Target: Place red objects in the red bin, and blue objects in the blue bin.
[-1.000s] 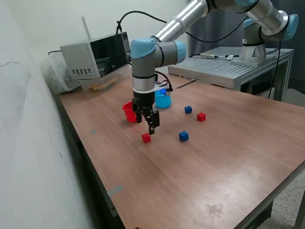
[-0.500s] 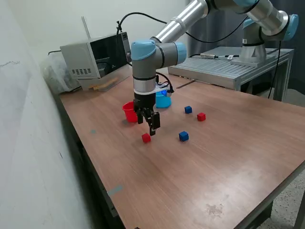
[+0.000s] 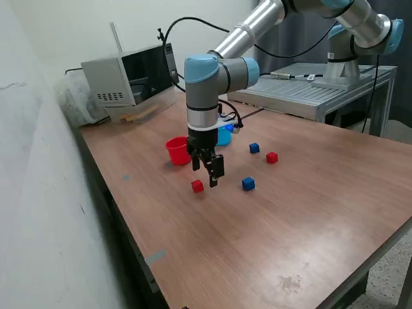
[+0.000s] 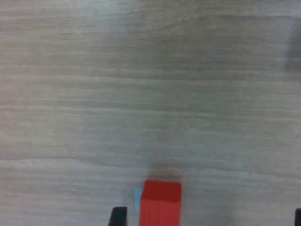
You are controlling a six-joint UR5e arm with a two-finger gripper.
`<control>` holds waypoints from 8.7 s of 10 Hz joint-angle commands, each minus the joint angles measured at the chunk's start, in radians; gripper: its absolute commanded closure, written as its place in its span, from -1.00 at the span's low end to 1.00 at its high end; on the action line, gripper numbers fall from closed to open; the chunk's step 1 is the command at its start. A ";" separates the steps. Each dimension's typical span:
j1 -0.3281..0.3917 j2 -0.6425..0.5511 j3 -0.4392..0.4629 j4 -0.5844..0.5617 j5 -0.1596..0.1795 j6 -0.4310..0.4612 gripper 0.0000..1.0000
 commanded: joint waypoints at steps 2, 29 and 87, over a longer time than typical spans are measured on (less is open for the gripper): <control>-0.009 0.017 -0.007 -0.006 -0.002 0.001 -1.00; -0.089 -0.190 0.109 0.002 0.009 -0.005 1.00; 0.207 -0.453 0.559 -0.096 0.009 0.107 -1.00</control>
